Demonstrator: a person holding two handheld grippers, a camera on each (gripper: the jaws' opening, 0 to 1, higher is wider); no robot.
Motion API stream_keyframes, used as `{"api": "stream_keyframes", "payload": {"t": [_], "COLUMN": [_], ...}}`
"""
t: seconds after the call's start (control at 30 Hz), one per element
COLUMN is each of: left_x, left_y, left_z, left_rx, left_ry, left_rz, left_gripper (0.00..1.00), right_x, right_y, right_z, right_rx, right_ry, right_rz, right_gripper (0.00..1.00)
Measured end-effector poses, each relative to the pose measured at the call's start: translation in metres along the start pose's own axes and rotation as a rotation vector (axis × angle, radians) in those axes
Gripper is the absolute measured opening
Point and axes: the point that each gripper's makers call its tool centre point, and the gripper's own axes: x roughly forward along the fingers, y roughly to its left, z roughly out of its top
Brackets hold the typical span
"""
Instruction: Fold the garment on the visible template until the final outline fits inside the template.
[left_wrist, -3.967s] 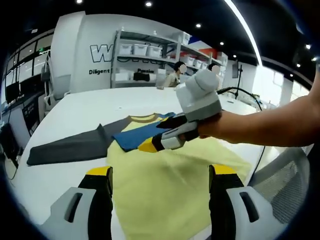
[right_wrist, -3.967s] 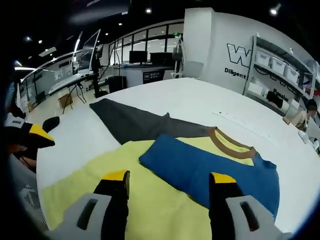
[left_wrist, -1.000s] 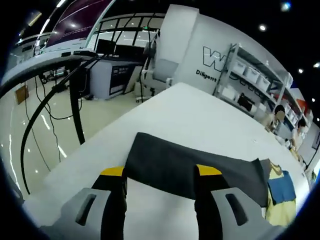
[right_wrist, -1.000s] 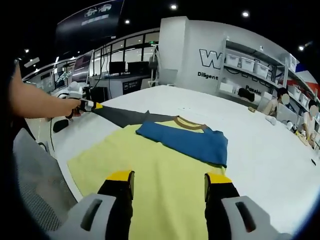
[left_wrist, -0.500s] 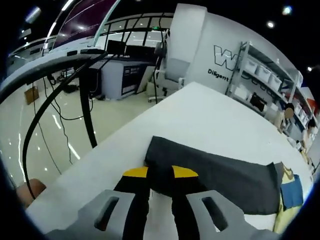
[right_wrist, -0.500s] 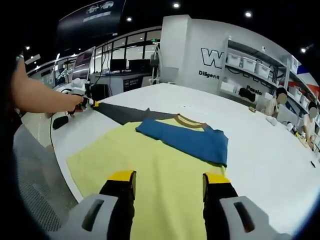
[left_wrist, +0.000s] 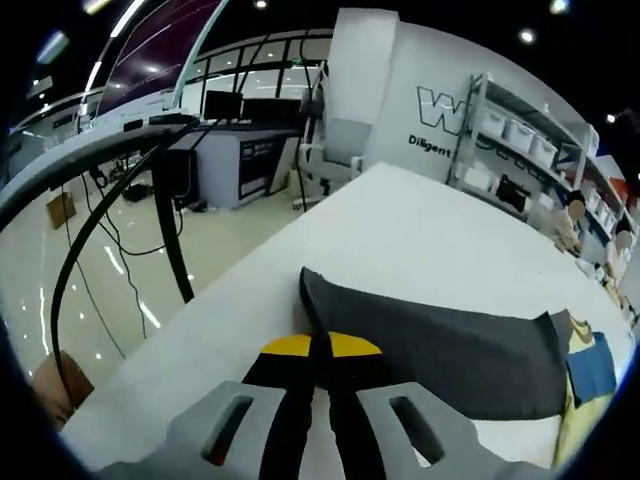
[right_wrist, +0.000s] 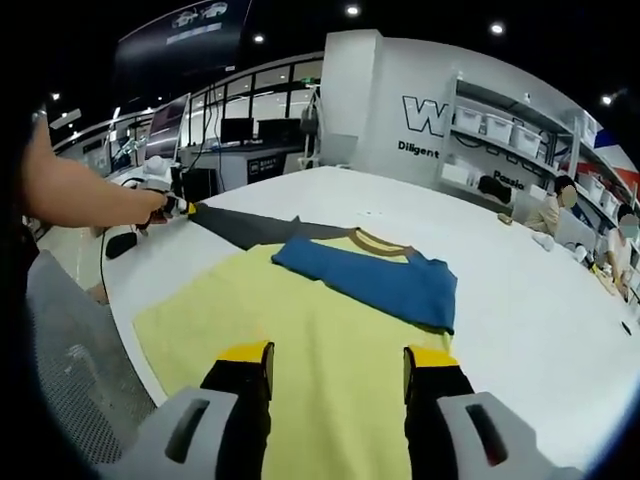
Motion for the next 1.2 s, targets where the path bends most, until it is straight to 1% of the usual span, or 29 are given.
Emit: {"api": "stream_keyframes", "payload": {"t": [0.07, 0.13, 0.27, 0.53, 0.6, 0.63, 0.7, 0.73, 0.87, 0.9, 1.0, 1.07, 1.2], "left_x": [-0.002, -0.006, -0.016, -0.035, -0.043, -0.044, -0.05, -0.055, -0.066, -0.07, -0.08, -0.083, -0.095], "left_y": [-0.003, -0.01, -0.03, -0.067, -0.082, -0.084, -0.094, -0.104, -0.126, -0.134, -0.155, -0.162, -0.188], "left_z": [0.004, 0.01, 0.025, 0.049, 0.059, 0.061, 0.068, 0.073, 0.083, 0.086, 0.092, 0.094, 0.099], "left_rx": [0.012, 0.022, 0.058, 0.084, 0.094, 0.097, 0.106, 0.107, 0.138, 0.148, 0.169, 0.172, 0.197], "left_ry": [-0.008, -0.023, -0.061, -0.131, -0.155, -0.158, -0.174, -0.186, -0.213, -0.222, -0.242, -0.248, -0.269], "left_rz": [-0.005, -0.019, -0.056, -0.123, -0.155, -0.159, -0.177, -0.198, -0.238, -0.251, -0.283, -0.296, -0.333], "left_gripper": [0.0, 0.0, 0.0, 0.0, 0.0, 0.0, 0.0, 0.0, 0.0, 0.0, 0.0, 0.0, 0.0], "right_x": [0.0, -0.001, -0.002, -0.005, -0.008, -0.008, -0.01, -0.012, -0.02, -0.022, -0.028, -0.031, -0.031], "right_y": [-0.001, -0.001, -0.001, -0.001, -0.001, -0.001, 0.0, -0.001, -0.006, -0.006, -0.008, -0.008, -0.009], "right_z": [0.0, 0.001, 0.001, 0.003, 0.005, 0.005, 0.004, 0.005, 0.007, 0.005, -0.001, 0.001, 0.0], "right_rx": [0.002, 0.005, 0.006, 0.01, 0.007, 0.007, 0.004, 0.001, -0.032, -0.034, -0.025, -0.022, -0.029], "right_ry": [-0.001, -0.006, -0.005, -0.014, -0.019, -0.019, -0.016, -0.015, -0.016, -0.011, -0.005, -0.016, -0.023], "right_rz": [-0.002, -0.003, -0.006, -0.004, -0.004, -0.004, -0.004, -0.005, -0.028, -0.03, -0.033, -0.033, -0.034], "right_gripper": [0.5, 0.5, 0.5, 0.5, 0.5, 0.5, 0.5, 0.5, 0.5, 0.5, 0.5, 0.5, 0.49]}}
